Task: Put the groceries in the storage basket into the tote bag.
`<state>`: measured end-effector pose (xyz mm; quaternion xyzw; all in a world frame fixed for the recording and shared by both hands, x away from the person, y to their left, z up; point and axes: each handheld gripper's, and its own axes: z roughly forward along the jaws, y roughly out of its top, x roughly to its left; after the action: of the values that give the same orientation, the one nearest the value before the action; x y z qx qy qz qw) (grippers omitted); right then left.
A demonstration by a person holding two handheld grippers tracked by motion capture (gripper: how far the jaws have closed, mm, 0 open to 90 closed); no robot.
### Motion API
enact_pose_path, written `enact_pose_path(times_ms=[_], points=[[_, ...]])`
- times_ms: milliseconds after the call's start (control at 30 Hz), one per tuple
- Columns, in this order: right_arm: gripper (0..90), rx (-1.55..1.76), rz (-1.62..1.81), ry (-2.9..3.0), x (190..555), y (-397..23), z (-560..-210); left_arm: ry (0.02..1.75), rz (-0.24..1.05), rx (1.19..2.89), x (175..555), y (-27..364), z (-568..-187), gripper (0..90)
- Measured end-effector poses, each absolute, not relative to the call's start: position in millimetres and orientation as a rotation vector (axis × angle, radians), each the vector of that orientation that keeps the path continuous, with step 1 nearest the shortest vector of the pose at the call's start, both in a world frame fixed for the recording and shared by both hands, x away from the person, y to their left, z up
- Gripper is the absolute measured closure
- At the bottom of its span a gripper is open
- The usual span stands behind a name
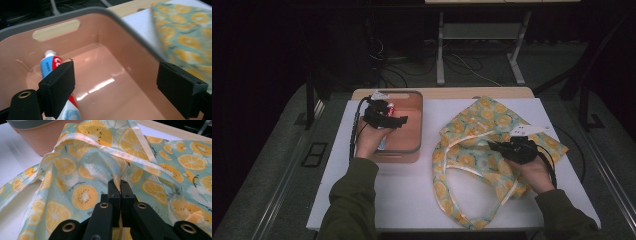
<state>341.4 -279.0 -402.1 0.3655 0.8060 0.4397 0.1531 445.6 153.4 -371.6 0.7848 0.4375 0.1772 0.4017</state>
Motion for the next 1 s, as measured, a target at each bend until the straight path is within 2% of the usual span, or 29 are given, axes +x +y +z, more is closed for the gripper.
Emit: enact_pose_path(times_ms=[567,867,933,1000], points=[[89.0,1.049,1.263,2.314,339.8,-280.5,-403.2,1.327,0.487,2.142,472.6,150.8,-403.6,14.3],[89.0,1.049,1.271,2.311,338.3,-282.6,-402.7,1.368,0.517,2.263,476.9,142.4,-411.5,19.6],[89.0,1.049,1.27,2.31,338.1,-282.8,-402.5,1.366,0.531,2.273,476.0,141.3,-411.7,22.3],[88.9,1.05,1.27,2.309,338.0,-282.8,-402.5,1.354,0.573,2.293,474.1,139.7,-411.9,28.8]])
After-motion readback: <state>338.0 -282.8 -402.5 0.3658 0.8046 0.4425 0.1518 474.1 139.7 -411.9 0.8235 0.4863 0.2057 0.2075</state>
